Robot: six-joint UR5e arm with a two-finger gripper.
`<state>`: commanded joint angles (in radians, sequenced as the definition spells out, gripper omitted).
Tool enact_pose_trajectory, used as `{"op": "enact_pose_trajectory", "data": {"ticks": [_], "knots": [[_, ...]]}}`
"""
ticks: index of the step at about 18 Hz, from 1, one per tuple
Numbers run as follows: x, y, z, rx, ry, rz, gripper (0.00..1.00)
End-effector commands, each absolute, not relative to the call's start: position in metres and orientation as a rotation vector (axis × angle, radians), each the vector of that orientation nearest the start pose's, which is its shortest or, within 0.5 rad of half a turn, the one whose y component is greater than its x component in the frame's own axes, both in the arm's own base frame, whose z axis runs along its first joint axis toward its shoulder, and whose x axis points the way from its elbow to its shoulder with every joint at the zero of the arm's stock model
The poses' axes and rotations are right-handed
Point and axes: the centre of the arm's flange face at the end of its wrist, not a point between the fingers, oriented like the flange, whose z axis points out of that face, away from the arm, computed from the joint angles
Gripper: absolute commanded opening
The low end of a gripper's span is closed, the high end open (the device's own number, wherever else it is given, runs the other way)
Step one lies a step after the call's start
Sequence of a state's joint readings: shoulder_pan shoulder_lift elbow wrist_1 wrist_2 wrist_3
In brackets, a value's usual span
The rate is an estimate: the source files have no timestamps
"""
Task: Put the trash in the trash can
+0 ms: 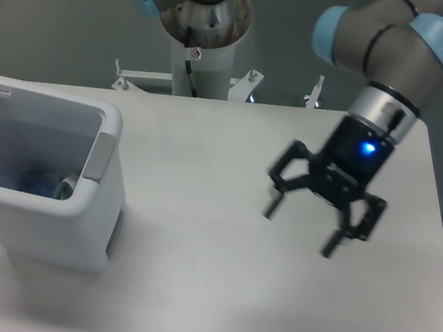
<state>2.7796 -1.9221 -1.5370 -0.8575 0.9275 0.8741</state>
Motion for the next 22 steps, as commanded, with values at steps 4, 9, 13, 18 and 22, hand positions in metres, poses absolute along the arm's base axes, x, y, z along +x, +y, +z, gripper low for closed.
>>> {"op": "enact_pose_trajectory", "data": {"ticks": [4,9,13,18,22], "knots": [[-0.534,0.404,0.383,-2.534,-0.198,0.109,1.00],[-0.522,0.400,0.363,-2.707,-0.033,0.229,1.00],[-0.520,0.404,0.366,-2.846,0.075,0.281,1.00],[-0.511,0.408,0.364,-2.934,0.298,0.228,1.00],[-0.506,0.409,0.358,-3.014,0.391,0.238,1.00]]}}
